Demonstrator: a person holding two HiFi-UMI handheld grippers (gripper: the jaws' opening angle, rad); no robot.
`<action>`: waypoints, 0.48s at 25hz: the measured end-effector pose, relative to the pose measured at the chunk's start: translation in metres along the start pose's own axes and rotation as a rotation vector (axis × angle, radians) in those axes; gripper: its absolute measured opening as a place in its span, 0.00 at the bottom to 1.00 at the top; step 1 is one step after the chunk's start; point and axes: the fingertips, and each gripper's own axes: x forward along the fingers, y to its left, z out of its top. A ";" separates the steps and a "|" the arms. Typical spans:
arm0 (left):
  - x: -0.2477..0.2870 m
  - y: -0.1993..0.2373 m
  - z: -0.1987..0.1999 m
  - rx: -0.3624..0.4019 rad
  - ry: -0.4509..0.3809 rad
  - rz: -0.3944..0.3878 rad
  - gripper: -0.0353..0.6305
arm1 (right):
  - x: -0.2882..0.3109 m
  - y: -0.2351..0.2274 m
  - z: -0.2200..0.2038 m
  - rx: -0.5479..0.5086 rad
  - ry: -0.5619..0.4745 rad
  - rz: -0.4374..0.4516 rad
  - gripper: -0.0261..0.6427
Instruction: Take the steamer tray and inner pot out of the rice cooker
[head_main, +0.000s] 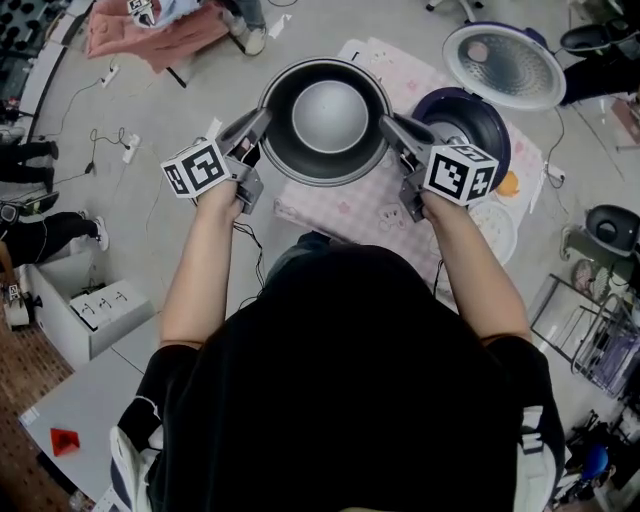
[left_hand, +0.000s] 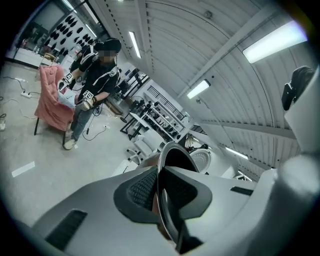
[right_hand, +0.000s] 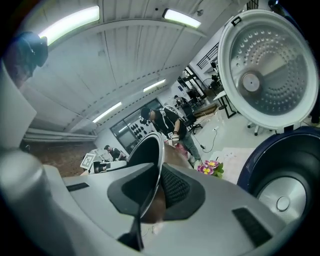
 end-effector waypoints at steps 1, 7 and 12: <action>-0.006 0.005 -0.004 -0.008 0.001 0.008 0.13 | 0.003 0.003 -0.007 0.006 0.012 0.003 0.11; -0.028 0.031 -0.034 -0.060 0.029 0.048 0.13 | 0.016 0.005 -0.042 0.031 0.076 0.008 0.11; -0.038 0.051 -0.065 -0.115 0.056 0.076 0.13 | 0.022 0.000 -0.072 0.056 0.127 0.003 0.11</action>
